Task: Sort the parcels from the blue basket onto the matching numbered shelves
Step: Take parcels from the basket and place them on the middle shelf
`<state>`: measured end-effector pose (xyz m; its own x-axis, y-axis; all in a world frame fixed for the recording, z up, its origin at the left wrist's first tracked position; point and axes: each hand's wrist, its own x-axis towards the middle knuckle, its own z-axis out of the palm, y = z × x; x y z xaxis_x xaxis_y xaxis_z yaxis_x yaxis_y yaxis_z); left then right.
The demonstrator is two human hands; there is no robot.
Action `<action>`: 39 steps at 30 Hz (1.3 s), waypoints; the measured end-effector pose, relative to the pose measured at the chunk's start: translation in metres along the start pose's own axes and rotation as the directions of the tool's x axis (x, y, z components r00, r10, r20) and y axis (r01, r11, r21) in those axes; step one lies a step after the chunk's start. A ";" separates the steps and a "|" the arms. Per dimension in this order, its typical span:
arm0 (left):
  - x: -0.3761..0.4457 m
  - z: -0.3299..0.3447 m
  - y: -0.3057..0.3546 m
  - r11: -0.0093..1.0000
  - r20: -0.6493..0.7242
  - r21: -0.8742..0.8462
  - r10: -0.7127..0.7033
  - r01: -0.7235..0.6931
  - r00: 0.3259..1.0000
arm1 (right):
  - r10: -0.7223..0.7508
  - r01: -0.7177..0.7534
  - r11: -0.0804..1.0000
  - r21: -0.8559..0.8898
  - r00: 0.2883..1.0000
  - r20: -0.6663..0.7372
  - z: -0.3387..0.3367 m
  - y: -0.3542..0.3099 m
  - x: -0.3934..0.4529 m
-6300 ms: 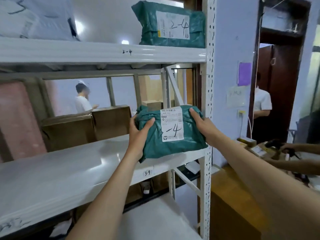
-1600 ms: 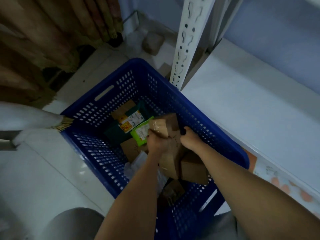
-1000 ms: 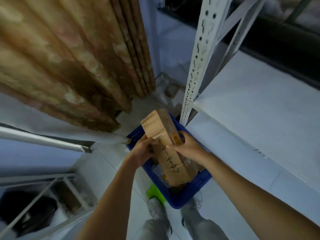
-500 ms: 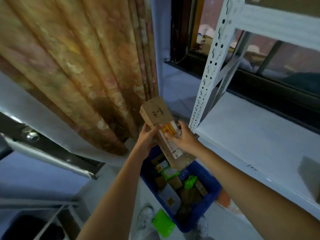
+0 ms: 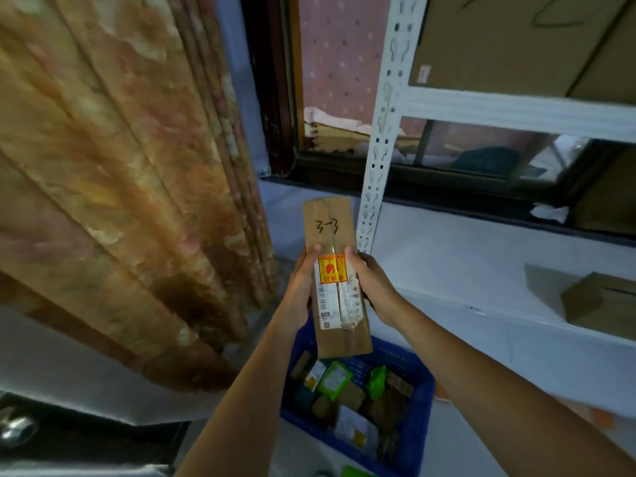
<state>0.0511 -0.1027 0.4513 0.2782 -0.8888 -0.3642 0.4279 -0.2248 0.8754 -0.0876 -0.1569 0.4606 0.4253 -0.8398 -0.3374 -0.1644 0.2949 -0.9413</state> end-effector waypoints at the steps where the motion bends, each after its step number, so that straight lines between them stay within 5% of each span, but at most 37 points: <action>1: 0.002 0.015 -0.001 1.000 0.031 0.020 -0.011 0.010 0.999 | -0.011 0.013 0.999 0.033 0.998 -0.062 -0.010 -0.002 -0.005; 11: -0.014 0.191 -0.051 0.984 0.415 0.173 -0.030 -0.046 0.909 | 0.015 0.145 0.959 0.242 0.830 -0.557 -0.148 0.021 -0.090; 39: -0.214 0.657 -0.188 0.879 0.798 0.336 -0.075 -0.338 0.598 | -0.076 0.456 0.876 0.157 0.452 -0.889 -0.561 0.053 -0.389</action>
<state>-0.6541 -0.1327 0.5736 -0.5520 -0.8333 -0.0297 -0.0064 -0.0314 0.9995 -0.7613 -0.0704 0.5490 -0.5860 -0.8073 -0.0696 0.1894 -0.0529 -0.9805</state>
